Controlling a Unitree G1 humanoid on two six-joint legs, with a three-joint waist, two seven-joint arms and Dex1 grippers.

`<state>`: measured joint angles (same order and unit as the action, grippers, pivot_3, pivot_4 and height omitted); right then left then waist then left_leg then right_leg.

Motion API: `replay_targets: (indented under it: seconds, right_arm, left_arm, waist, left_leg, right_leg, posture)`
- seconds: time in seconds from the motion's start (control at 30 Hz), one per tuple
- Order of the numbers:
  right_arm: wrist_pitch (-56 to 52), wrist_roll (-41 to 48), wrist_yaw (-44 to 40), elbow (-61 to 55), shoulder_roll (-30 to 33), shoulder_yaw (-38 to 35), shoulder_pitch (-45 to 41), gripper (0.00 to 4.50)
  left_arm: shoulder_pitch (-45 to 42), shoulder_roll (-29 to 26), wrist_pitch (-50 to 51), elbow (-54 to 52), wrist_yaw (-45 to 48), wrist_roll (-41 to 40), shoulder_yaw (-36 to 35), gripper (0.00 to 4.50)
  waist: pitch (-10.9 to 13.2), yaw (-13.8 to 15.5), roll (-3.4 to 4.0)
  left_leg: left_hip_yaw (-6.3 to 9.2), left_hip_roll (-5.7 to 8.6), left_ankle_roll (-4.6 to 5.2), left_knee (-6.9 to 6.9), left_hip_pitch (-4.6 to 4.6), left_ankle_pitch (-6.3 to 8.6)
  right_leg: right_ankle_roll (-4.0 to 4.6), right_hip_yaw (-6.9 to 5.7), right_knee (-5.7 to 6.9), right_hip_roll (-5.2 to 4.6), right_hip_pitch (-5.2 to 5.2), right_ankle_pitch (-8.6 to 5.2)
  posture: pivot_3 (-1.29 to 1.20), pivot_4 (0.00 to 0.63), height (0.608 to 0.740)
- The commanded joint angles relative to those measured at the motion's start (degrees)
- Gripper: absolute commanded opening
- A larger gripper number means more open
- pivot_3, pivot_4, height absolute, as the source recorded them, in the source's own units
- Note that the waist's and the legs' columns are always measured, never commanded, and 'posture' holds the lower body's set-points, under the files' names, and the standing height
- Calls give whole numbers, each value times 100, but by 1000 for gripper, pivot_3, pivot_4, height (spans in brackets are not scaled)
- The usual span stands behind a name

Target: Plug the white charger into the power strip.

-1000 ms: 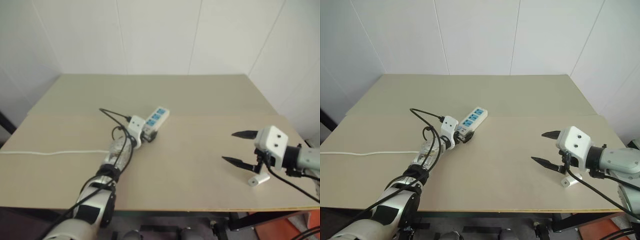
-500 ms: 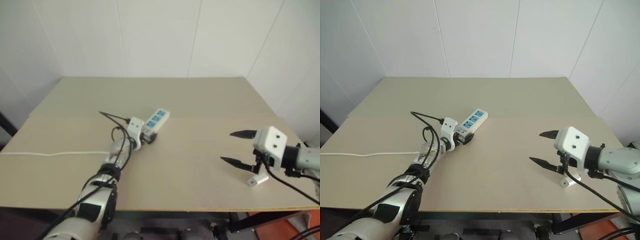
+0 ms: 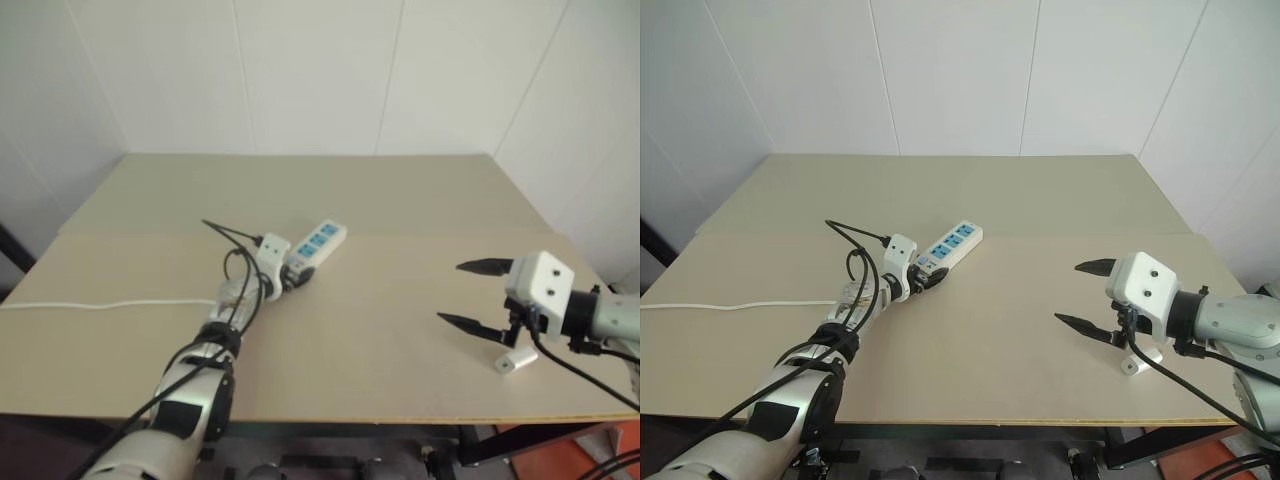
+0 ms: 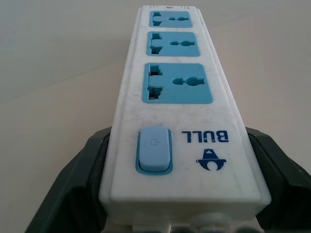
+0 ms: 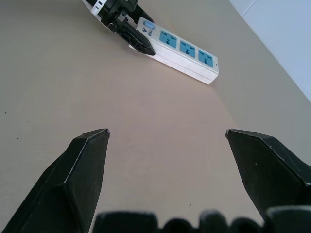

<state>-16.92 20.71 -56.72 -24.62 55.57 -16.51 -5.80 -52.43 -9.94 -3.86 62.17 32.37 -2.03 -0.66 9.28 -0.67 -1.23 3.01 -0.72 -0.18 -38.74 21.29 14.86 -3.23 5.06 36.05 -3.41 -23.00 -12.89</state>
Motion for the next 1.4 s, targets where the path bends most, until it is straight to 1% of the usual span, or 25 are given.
replay_targets:
  seconds: [0.03,0.2,0.37,0.5,0.57,0.67,0.83,0.97,1.07,1.17,1.4]
  right_arm:
    - [-19,86,74,-127,44,-185,-115,4500]
    - [53,70,-32,2,120,-246,-56,4500]
    - [124,57,-144,110,183,-316,12,4500]
    - [146,59,-208,155,211,-313,10,4500]
    - [158,58,-252,178,227,-323,12,4500]
    - [187,38,-372,249,315,-370,53,4500]
    - [310,10,-750,472,596,-467,183,4500]
    - [458,-48,-1045,737,837,-471,249,4500]
    - [704,-379,-1215,1015,1100,-288,265,4500]
    - [828,-464,-1410,1218,1249,-188,216,4500]
    - [1269,-615,-2135,1692,1680,21,155,4500]
  left_arm:
    - [208,23,-75,26,465,109,185,3310]
    - [533,-337,-32,-850,1874,85,590,3310]
    - [964,-853,371,-2255,3333,-266,855,3310]
    - [1415,-1191,693,-3439,4178,-684,1000,3310]
    - [1627,-1299,793,-3901,4421,-833,1056,3310]
    - [2013,-1330,546,-4303,4462,-856,1115,3310]
    - [2422,-1312,261,-4563,4427,-806,1227,3310]
    - [2435,-1365,72,-4509,4391,-634,1387,3310]
    - [2391,-1360,8,-4421,4419,-619,1433,3310]
    - [2339,-1330,-89,-4281,4411,-580,1468,3310]
    - [2242,-1309,-181,-4049,4373,-483,1581,3310]
  waist:
    - [0,-1,0]
    - [0,-4,0]
    - [1,-13,-2]
    - [2,-24,-1]
    - [3,-22,-1]
    - [3,-6,-1]
    - [3,-5,-1]
    - [4,-7,-1]
    - [4,-7,-1]
    - [4,-6,-1]
    - [4,-7,-1]
  left_leg:
    - [0,0,0,0,0,0]
    - [-1,0,1,3,2,1]
    - [0,-2,1,3,7,1]
    - [0,-4,2,3,14,1]
    - [-1,-5,2,3,15,1]
    - [0,-5,2,0,17,1]
    - [-1,-6,4,1,16,2]
    - [-2,-6,4,0,14,2]
    - [-3,-6,5,0,13,3]
    - [-3,-6,7,1,13,4]
    - [-4,-6,8,0,13,5]
  right_leg:
    - [0,0,-1,0,0,0]
    - [1,0,-2,0,-3,-1]
    - [3,-1,0,1,-9,-3]
    - [5,0,1,2,-16,-4]
    - [5,0,1,1,-18,-4]
    - [5,-2,1,0,-18,-3]
    - [6,-1,0,0,-17,-4]
    - [6,-1,0,0,-16,-4]
    - [5,-1,0,0,-15,-4]
    - [5,-1,-3,0,-15,-5]
    - [5,0,-4,0,-14,-6]
  posture:
    - [0,150,740]
    - [0,150,740]
    - [0,150,740]
    - [0,150,740]
    - [0,150,740]
    - [0,150,740]
    - [0,150,740]
    - [0,150,740]
    - [0,150,740]
    - [0,150,740]
    - [0,150,740]
